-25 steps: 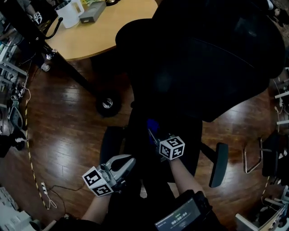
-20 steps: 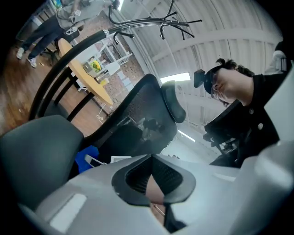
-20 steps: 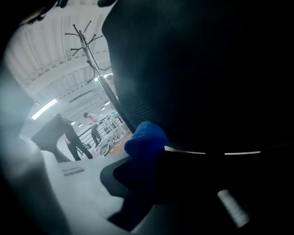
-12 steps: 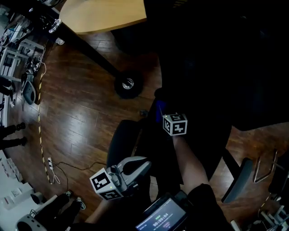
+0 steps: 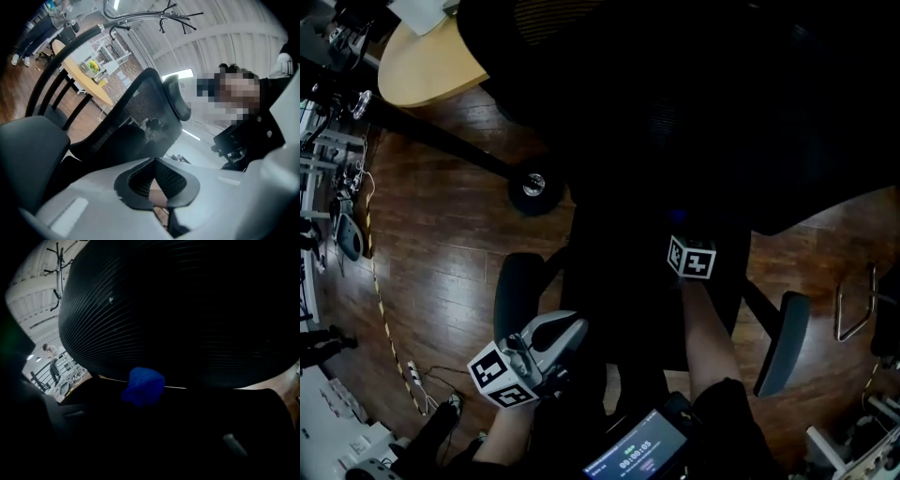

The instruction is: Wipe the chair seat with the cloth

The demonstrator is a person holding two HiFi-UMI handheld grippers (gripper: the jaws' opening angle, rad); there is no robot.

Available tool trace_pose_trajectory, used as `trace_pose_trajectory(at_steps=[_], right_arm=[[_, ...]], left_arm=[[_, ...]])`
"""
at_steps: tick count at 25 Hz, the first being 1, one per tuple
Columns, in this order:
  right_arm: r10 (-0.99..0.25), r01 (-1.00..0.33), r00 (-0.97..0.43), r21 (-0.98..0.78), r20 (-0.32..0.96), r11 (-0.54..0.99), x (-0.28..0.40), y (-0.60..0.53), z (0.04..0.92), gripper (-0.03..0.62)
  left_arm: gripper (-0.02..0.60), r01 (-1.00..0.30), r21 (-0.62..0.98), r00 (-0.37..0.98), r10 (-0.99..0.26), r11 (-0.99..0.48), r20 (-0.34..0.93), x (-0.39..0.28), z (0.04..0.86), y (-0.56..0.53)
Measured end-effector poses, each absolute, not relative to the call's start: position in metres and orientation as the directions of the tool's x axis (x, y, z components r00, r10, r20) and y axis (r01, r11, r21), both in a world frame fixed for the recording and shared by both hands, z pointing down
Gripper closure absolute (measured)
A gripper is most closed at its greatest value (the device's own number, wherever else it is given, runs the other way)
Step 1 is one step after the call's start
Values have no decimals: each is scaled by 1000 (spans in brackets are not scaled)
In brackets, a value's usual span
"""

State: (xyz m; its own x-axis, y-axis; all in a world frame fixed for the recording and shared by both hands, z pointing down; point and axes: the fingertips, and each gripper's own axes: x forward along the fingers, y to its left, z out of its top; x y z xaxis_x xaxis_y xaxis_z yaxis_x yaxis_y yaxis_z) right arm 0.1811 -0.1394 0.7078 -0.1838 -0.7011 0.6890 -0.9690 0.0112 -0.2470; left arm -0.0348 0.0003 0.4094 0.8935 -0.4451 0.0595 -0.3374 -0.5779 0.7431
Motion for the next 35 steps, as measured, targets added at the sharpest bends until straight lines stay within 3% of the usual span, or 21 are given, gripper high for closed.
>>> trace_pose_trajectory(at_steps=[5,11,21,24,28,35], right_arm=[[-711,-965,-79,-232,699,-121,280,-103,690,537],[-714,-963,22,-176,700,-202,350,-65,675,537],[-757,-942,-32,-274,652,-196,363,-60,673,536],[-801,-911,-101,-379,590,-163,330,-66,653,536],[-818,-887,-296,-460,493,44,217,-98,622,534],[-647,-778,-599,-534,472,331,-14,-150,641,534]], left_arm=[[579,-317,740,917,-391,-593,79,-5,415,7],[580,-268,738,943,-325,-619,70,27,409,10],[580,-285,740,933,-352,-609,70,20,409,18],[580,-295,743,921,-387,-601,53,2,405,18],[580,-321,746,895,-445,-583,36,-24,391,15],[580,-338,768,863,-504,-543,23,-64,399,24]])
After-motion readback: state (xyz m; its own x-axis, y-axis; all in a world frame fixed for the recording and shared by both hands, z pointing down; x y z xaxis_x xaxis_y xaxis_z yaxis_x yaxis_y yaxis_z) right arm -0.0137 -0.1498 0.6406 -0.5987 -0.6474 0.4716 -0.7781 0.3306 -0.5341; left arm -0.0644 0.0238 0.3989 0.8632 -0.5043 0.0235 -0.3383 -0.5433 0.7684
